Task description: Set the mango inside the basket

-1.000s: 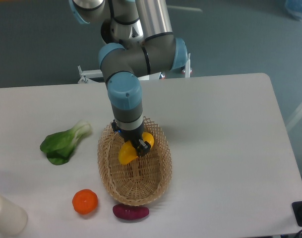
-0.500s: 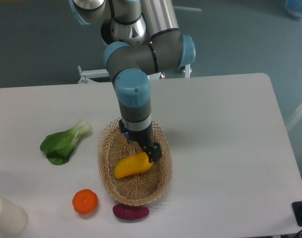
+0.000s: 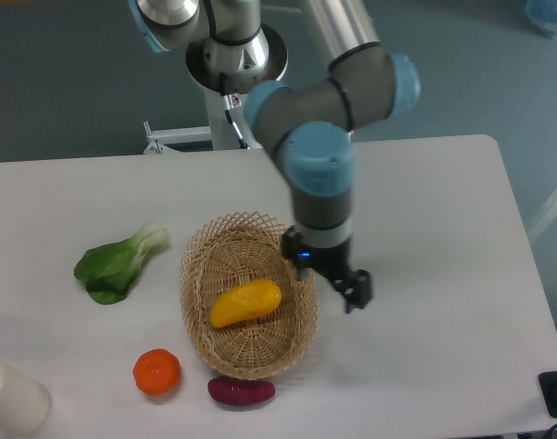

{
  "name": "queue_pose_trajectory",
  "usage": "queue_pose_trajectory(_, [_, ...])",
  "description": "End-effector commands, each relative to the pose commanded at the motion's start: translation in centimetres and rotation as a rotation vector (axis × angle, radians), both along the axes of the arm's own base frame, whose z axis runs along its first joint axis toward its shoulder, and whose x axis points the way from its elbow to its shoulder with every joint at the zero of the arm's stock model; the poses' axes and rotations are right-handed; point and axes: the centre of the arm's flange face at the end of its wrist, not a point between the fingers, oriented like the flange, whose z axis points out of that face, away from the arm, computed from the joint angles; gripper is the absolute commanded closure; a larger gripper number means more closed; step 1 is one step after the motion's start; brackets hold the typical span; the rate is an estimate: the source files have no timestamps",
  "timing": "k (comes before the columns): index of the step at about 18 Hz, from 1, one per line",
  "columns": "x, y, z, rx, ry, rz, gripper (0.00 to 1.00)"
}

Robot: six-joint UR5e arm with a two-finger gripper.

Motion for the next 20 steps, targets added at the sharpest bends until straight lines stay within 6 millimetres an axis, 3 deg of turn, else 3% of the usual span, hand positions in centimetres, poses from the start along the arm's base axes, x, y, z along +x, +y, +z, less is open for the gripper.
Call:
queue_pose_trajectory(4, [-4.2,-0.5,0.3,-0.022,-0.026,-0.003,0.0])
queue_pose_trajectory(7, [-6.6,-1.2,-0.6,-0.028,-0.03,-0.024,0.0])
queue_pose_trajectory(9, [-7.7,-1.9,-0.9,-0.034,-0.021,-0.085,0.0])
queue_pose_trajectory(11, [-9.3,-3.8,-0.9,-0.039,-0.018,-0.123,0.0])
queue_pose_trajectory(17, [-11.8,-6.7,-1.1,-0.03,-0.018,-0.159,0.0])
queue_pose_trajectory(20, [-11.9,-6.8,-1.3,-0.03,-0.019,-0.157,0.0])
